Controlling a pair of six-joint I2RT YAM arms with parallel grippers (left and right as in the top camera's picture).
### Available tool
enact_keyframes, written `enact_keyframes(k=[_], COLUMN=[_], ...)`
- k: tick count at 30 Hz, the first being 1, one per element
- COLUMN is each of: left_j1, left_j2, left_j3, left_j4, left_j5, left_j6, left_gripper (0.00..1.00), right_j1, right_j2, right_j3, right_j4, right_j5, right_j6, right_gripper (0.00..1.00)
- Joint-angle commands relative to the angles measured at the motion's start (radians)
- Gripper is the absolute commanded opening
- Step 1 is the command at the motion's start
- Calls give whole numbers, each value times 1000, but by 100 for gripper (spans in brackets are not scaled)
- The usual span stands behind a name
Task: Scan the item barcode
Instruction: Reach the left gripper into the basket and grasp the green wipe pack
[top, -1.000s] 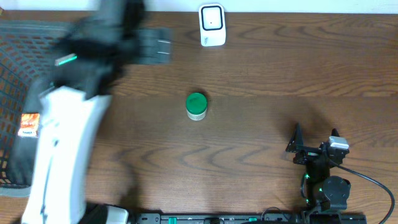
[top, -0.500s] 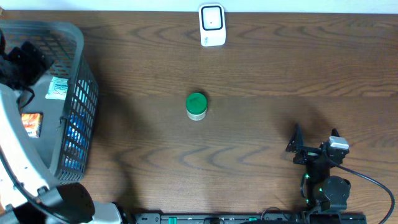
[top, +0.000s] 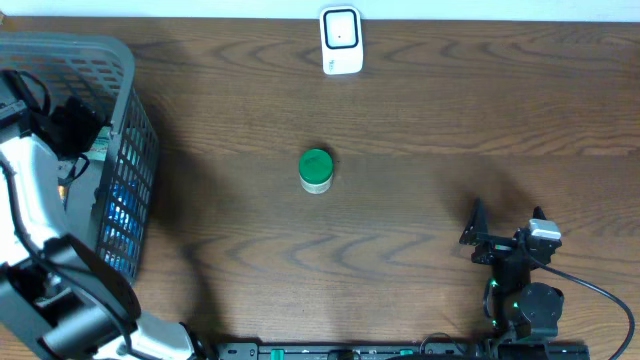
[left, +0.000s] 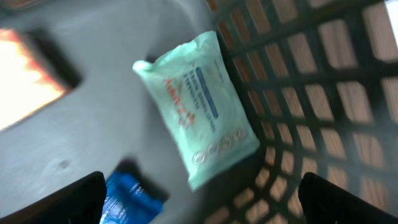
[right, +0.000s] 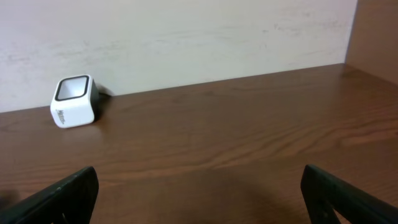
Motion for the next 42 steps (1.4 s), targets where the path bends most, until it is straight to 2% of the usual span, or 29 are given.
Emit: enact_keyframes(k=[1, 11, 21, 22, 23, 25, 27, 29, 30, 31, 36, 42], left_j1=[-2, -6, -6, -6, -6, -6, -6, -6, -4, -2, 33, 97], left_j2=[78, 262, 353, 361, 370, 384, 395, 399, 394, 387, 277, -4], left_j3=[-7, -7, -7, -7, -7, -7, -7, -7, -6, -6, 48, 99], left_j4=[37, 127, 172, 172, 172, 171, 166, 152, 136, 127, -10, -105], left_j5=[46, 75, 71, 71, 71, 71, 72, 71, 71, 67, -63, -86], left_j6=[-28, -61, -60, -60, -60, -56, -53, -32, -2, 13, 15, 0], left_gripper=[98, 98, 100, 97, 89, 66, 51, 30, 14, 10, 8, 7], right_j1=[6, 6, 6, 6, 6, 6, 6, 6, 6, 6, 6, 6], right_j2=[-5, -5, -5, -5, -5, -5, -5, -5, -5, -5, -5, -5], right_j3=[-2, -2, -2, -2, -2, -2, -2, -2, -2, -2, -2, -2], right_j4=[-3, -3, -3, -3, -3, -3, -3, -3, -3, -3, -3, -3], right_j5=[9, 9, 9, 9, 9, 9, 9, 9, 9, 9, 9, 9], right_j6=[11, 11, 11, 11, 11, 11, 11, 11, 11, 11, 11, 11], right_gripper=[99, 99, 99, 99, 99, 99, 99, 99, 99, 99, 99, 99])
